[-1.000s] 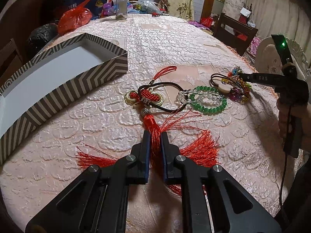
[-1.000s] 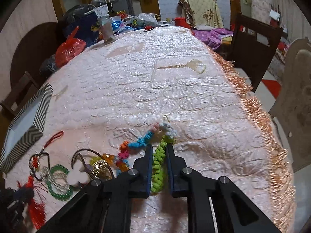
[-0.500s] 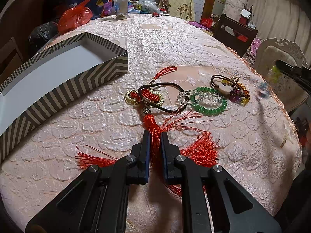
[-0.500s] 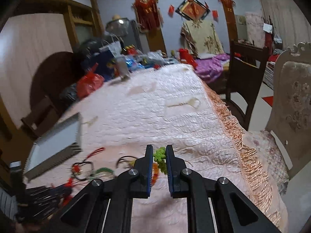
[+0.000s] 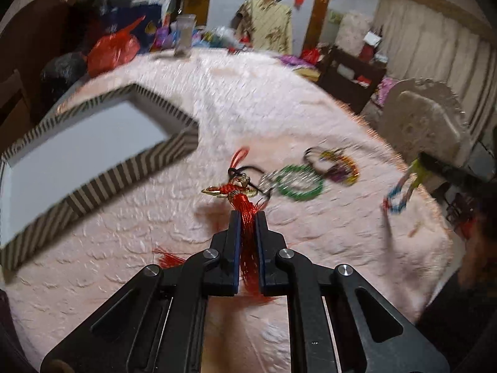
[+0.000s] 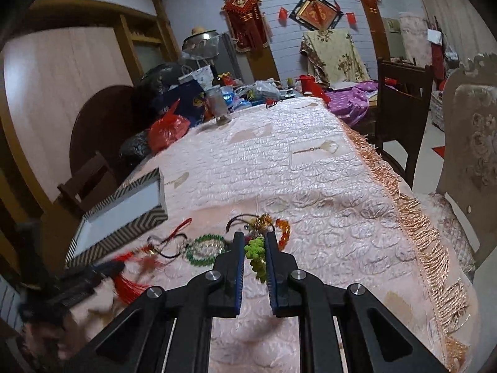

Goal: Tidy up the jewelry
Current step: 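Lift the red tassel with the left tool while the right tool lifts the beaded keychain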

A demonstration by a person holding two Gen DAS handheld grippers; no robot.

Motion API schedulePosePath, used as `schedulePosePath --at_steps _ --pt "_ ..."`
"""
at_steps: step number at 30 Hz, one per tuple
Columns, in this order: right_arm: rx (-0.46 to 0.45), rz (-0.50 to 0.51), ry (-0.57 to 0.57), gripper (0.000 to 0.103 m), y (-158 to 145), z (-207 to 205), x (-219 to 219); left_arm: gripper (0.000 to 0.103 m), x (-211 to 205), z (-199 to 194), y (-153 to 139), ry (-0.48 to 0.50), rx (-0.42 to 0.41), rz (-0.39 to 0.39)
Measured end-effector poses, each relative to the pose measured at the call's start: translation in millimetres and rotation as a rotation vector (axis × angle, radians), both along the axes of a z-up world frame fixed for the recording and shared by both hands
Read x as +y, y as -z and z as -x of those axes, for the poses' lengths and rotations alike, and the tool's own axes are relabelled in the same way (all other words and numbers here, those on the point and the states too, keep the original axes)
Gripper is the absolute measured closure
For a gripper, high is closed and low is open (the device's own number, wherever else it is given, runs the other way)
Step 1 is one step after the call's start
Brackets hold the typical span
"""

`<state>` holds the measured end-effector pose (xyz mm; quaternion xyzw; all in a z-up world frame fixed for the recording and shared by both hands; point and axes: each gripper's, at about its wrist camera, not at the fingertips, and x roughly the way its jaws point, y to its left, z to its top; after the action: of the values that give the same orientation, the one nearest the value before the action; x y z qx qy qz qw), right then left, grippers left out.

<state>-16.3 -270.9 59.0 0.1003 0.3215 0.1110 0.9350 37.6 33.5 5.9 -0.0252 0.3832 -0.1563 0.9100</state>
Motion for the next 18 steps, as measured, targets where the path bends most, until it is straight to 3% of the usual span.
schedulePosePath --at_steps 8,18 --pt "-0.001 0.071 -0.024 0.091 1 15 15 0.096 -2 23 -20 0.005 -0.002 0.023" --pt "-0.067 0.103 -0.030 0.091 -10 34 25 0.097 13 57 -77 0.002 -0.104 0.092"
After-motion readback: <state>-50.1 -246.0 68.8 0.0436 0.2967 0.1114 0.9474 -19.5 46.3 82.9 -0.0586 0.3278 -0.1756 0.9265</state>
